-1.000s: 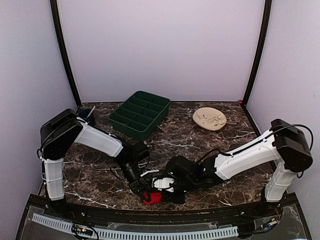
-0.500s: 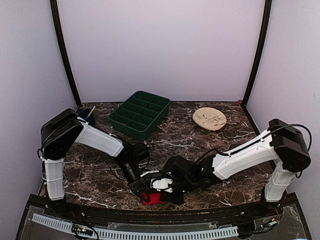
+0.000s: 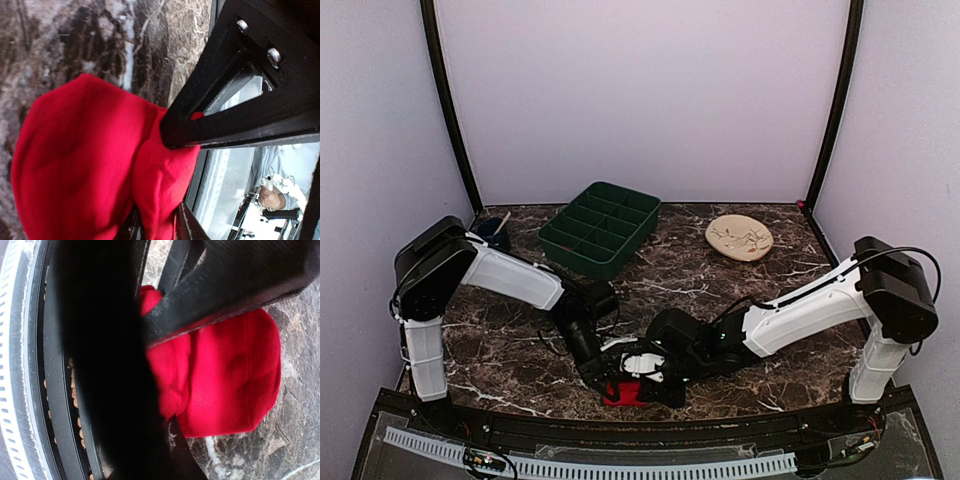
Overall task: Roll the socks
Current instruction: Roll the sock at the center of the board.
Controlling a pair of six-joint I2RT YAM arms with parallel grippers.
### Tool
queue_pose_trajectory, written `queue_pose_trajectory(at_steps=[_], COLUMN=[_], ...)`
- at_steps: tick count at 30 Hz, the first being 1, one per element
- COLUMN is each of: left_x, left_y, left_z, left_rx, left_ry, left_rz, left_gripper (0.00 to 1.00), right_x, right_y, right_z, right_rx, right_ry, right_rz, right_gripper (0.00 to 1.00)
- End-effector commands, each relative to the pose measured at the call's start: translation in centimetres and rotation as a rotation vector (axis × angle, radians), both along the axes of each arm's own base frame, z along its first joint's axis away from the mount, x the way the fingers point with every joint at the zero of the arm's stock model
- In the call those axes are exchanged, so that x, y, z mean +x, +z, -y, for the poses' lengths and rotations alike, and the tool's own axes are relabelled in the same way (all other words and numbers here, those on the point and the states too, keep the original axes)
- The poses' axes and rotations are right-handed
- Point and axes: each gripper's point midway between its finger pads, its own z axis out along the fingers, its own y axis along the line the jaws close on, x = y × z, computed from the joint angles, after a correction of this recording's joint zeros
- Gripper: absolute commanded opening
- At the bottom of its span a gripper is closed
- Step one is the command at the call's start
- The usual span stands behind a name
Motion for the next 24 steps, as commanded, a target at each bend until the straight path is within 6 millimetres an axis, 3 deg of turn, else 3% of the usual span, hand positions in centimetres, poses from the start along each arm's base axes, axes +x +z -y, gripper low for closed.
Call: queue_pose_trajectory(at_steps=[1, 24], left_x=[2.3, 6.1], left_y=[-1.6, 1.2], left_z=[-1.5, -2.2], left_rx=[0.103, 0.066], left_ry=[0.026, 0.16], left_rz=[0.148, 0.294], left_gripper=[0.25, 0.26], right_x=[0.5, 3.0], right_y=[-1.7, -1.6], right_z=[1.3, 2.4], right_rx=[-0.057, -0.065], right_ry=[-0.051, -0.224], right_rz=[-0.038, -0.135], right_gripper=[0.0, 0.0])
